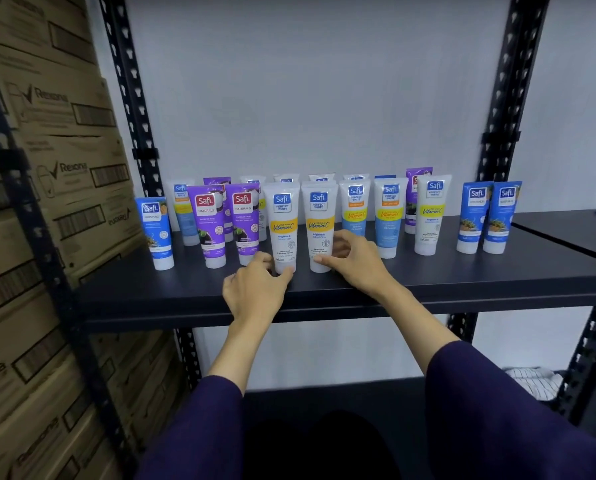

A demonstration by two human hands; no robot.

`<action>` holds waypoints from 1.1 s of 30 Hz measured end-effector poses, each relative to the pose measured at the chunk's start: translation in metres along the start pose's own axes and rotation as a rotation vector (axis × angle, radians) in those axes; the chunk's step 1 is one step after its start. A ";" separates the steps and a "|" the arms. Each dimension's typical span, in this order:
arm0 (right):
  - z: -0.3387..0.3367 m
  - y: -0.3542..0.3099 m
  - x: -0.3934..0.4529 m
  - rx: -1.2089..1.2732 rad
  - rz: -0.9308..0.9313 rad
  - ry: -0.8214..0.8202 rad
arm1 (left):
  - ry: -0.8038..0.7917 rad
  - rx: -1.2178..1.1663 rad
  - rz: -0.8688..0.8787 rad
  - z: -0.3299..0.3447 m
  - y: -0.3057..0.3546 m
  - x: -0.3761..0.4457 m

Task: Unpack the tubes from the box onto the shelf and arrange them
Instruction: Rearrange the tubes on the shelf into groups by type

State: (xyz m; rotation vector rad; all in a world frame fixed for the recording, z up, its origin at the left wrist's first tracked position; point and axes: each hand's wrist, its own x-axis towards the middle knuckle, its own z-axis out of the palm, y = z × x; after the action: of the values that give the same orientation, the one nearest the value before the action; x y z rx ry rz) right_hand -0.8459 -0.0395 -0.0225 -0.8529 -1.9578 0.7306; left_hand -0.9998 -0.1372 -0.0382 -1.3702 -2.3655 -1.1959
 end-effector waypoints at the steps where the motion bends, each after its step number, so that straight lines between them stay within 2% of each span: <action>1: 0.001 0.000 -0.001 0.008 0.000 0.035 | 0.011 -0.017 0.008 0.000 0.001 -0.002; 5: 0.000 -0.005 -0.009 0.001 -0.011 0.203 | 0.085 -0.124 0.061 -0.007 0.008 -0.008; 8: -0.007 -0.017 -0.014 -0.058 -0.097 0.337 | 0.163 -0.146 0.153 -0.019 0.025 -0.008; 11: -0.023 -0.032 -0.011 -0.128 -0.162 0.382 | 0.194 -0.158 0.275 -0.032 0.053 -0.008; 18: -0.089 -0.048 0.009 -0.373 -0.196 0.454 | 0.101 -0.113 0.478 -0.043 0.134 0.022; 23: -0.149 -0.041 0.048 -0.539 -0.141 0.409 | -0.104 -0.030 0.553 -0.023 0.191 0.070; 27: -0.192 -0.024 0.090 -0.599 -0.091 0.290 | -0.257 -0.021 0.577 0.003 0.229 0.117; 33: -0.230 0.003 0.150 -0.695 -0.049 0.091 | -0.394 -0.007 0.614 0.046 0.270 0.173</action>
State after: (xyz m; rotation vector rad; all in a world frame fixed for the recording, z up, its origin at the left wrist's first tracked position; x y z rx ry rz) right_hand -0.7048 0.1186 0.1526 -1.2064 -2.1593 -0.0465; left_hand -0.8749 0.0802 0.1666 -2.2739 -1.8837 -0.8095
